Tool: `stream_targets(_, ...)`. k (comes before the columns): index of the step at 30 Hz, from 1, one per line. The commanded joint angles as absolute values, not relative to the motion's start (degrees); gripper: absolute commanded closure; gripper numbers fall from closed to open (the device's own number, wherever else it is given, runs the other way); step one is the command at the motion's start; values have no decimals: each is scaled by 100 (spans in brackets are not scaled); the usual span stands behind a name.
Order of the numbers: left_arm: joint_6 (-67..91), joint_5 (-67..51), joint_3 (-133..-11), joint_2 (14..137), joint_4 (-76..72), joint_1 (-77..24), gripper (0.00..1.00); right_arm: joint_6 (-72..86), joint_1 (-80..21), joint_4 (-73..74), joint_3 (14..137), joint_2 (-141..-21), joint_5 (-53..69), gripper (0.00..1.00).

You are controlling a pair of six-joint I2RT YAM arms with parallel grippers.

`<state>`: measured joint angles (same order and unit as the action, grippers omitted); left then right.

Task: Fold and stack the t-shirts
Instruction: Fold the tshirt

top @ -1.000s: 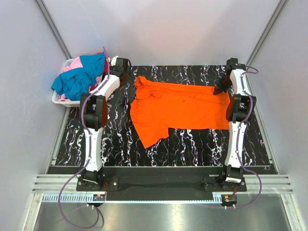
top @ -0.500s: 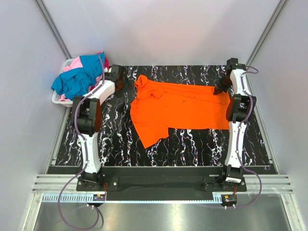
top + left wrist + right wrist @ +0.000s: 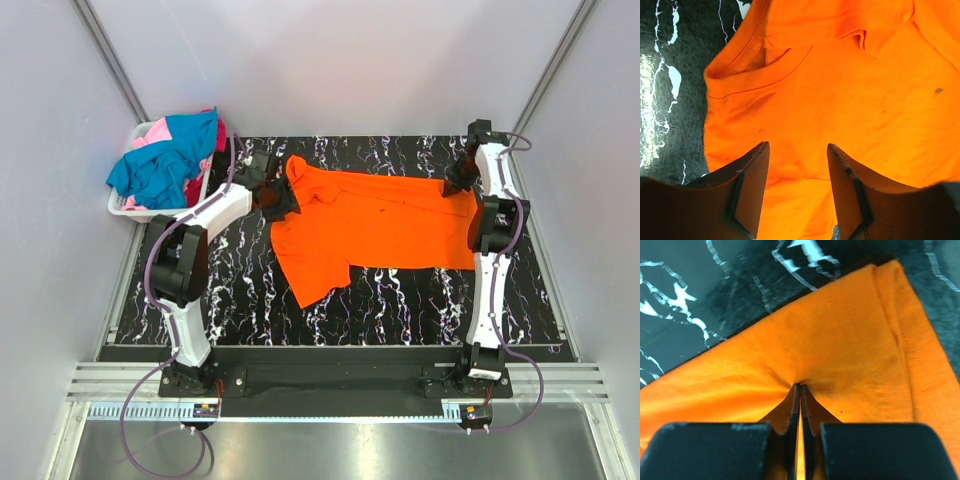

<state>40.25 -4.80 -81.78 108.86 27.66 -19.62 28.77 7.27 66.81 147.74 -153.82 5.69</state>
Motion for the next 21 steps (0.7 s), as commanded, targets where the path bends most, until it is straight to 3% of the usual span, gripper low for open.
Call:
stream_targets(1,3920,-431,-8077,10714,2681,-1977,47,2567,519,6680,15021,-15539,624,93)
stream_targets(21,3973,545,-8419,11504,3928,-2065,47,2786,457,6768,14924,-15592,-114,93)
